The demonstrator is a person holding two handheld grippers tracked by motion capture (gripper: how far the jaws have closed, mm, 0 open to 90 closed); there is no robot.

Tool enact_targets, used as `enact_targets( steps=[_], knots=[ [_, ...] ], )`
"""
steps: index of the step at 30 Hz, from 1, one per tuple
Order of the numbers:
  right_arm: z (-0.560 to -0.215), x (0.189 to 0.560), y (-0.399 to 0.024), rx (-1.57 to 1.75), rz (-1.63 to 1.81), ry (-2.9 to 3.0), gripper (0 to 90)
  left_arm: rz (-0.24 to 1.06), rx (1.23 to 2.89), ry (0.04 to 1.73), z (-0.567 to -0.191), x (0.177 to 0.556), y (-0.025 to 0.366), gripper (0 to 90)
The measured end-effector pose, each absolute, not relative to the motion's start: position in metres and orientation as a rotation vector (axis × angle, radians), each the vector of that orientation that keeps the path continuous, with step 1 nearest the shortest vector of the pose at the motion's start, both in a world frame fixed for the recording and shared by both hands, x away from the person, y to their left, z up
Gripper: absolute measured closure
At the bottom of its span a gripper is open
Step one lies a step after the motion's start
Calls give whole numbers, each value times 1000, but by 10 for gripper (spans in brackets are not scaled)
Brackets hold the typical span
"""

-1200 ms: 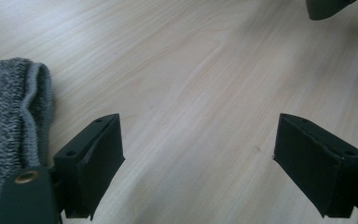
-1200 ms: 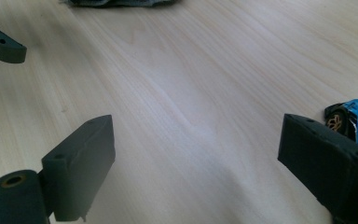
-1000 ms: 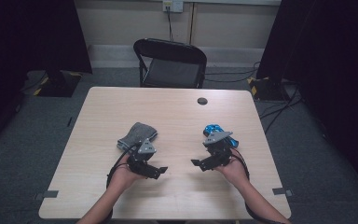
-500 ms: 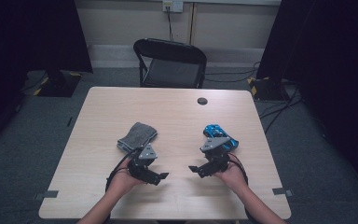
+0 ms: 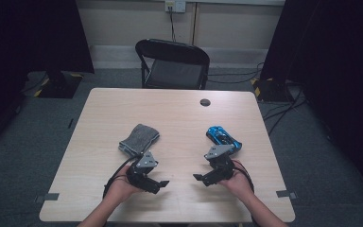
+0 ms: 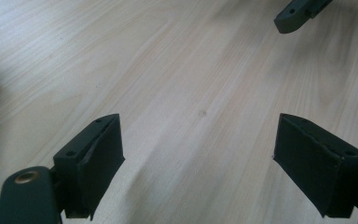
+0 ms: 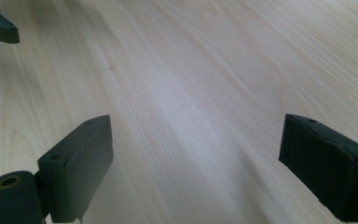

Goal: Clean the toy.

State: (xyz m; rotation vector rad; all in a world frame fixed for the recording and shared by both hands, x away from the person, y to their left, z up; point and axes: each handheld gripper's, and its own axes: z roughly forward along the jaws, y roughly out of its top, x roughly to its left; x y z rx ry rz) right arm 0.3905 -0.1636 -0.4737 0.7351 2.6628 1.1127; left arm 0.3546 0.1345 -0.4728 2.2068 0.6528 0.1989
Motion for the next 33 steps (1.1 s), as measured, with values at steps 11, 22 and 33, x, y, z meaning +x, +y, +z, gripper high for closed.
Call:
enact_targets(
  steps=[11,22,33],
  knots=[
    [-479,385,-175,739,1093,2667,83,207,2215,662,-475,351,149,151],
    [-485,381,-182,724,1067,2659,66,223,2206,660,-476,345,163,151],
    [-490,375,-189,694,1042,2657,48,234,2233,672,-481,341,176,151]
  ],
)
